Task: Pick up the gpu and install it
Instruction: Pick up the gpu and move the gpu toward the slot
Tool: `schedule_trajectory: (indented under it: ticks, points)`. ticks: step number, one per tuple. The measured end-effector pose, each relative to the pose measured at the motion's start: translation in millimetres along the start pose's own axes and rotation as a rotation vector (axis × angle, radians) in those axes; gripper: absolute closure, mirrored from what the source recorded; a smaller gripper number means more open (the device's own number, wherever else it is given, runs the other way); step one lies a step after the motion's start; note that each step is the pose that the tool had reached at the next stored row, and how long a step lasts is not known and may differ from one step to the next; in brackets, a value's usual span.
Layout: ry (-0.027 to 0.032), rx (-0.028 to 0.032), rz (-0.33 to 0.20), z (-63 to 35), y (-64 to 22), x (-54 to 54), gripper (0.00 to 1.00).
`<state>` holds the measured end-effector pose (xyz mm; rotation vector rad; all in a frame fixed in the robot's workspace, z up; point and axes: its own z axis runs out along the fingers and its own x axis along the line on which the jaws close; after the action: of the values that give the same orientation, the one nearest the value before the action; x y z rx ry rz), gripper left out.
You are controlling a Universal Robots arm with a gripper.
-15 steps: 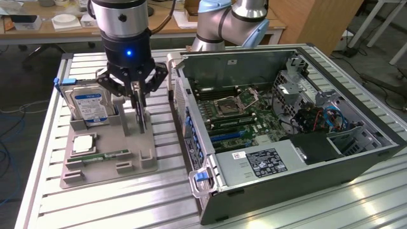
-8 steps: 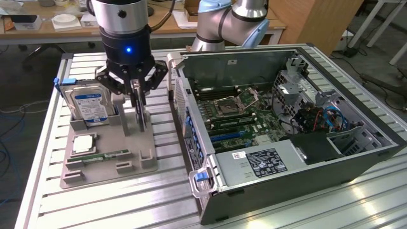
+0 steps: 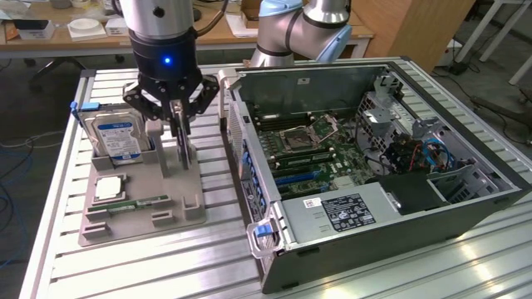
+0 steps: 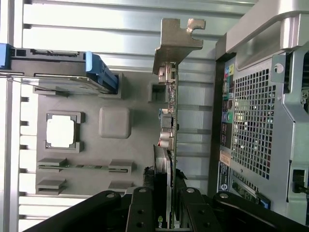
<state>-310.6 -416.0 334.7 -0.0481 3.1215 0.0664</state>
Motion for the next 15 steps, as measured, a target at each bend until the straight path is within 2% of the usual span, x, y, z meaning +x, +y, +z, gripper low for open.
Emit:
schedule_trajectory:
  ticks: [15]
  points:
    - [0.0002,-0.0006,-0.004,-12.8,0.5,-0.3,0.74]
